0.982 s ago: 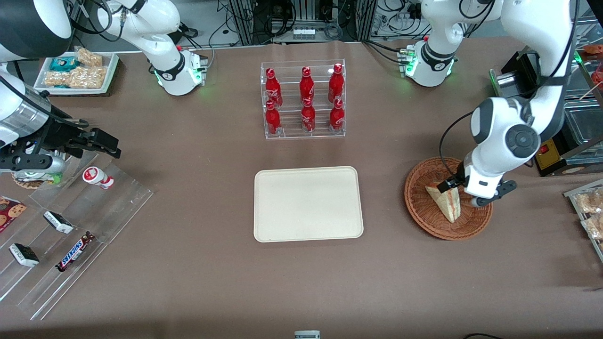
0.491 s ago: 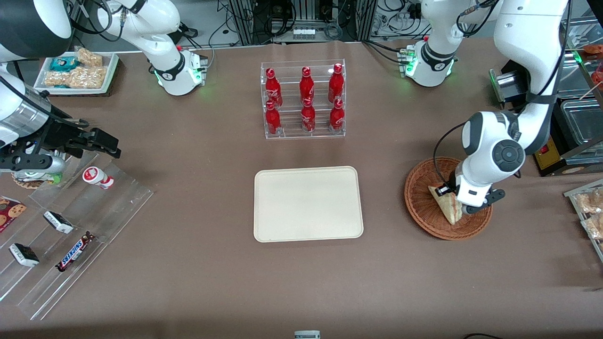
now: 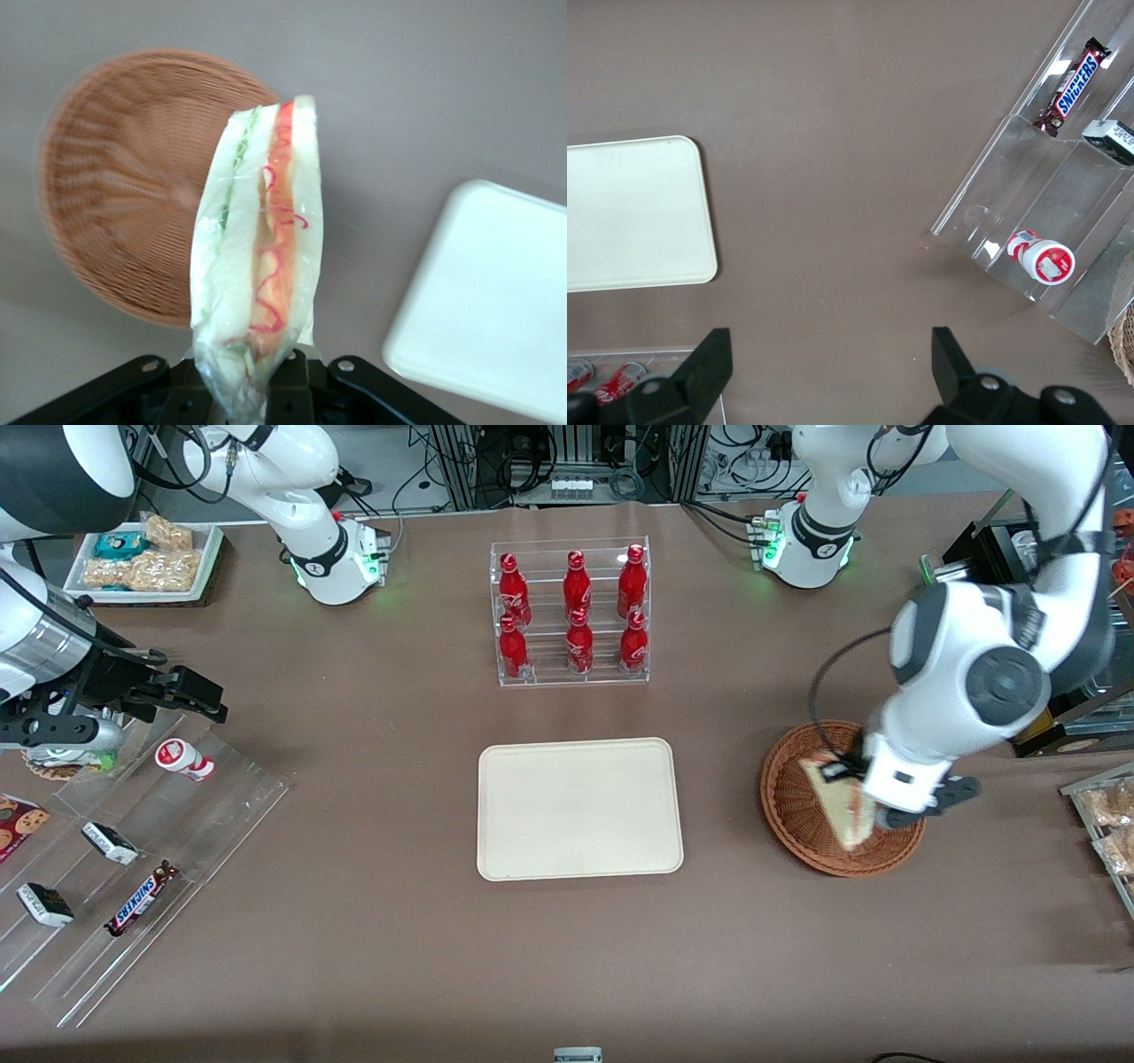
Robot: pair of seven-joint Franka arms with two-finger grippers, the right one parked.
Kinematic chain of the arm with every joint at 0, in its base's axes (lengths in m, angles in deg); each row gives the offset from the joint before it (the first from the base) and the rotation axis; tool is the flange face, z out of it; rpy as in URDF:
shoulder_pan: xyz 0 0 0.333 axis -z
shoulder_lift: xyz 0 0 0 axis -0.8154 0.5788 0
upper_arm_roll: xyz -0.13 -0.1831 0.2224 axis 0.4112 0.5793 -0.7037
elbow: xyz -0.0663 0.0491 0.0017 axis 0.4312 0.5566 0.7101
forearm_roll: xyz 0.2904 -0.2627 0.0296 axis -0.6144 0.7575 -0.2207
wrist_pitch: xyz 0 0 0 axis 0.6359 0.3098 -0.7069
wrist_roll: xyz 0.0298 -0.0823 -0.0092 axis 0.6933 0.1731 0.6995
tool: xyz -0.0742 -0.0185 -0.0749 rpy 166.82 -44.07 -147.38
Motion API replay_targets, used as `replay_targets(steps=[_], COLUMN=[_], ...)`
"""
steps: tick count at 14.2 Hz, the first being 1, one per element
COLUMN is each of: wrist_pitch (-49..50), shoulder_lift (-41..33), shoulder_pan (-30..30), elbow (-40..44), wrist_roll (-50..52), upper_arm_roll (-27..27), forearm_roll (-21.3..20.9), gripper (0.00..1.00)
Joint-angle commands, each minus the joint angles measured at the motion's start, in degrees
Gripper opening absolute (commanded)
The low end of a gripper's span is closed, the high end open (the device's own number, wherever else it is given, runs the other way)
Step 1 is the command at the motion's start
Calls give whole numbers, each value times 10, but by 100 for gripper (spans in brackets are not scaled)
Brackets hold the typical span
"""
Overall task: Place sandwich from basket to tray
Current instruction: 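Carry the sandwich to the cream tray and lower it onto the tray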
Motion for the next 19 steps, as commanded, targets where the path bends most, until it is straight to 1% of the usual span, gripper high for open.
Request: replay_targets(steps=[1,3,4,7,10,11,12,13,15,16,18,19], wrist_pitch=[-25,-56,-71,-111,-164,-178,-186,-186,-179,-168,-117,-96], shoulder_lift=[59,130,173,284,342,356,363,363,346,325,280,254], shoulder_pan=[85,155,185,254,269,277,277,278,274,270,246,233], elbow=[48,105,149,241,244,243,240,239,240,237,236,235], wrist_roll=[64,103,124,142,180,198,209,212,214,215,215,215], upper_arm_roll=[29,28,28,23,24,23,23,23,24,24,26,25], forearm_roll=[-20,-67,-87,-128,-175,-183,-186,-188,-184,-180,-168,-156], gripper=[0,1,1,1,2,9,45,99,100,100,100,100])
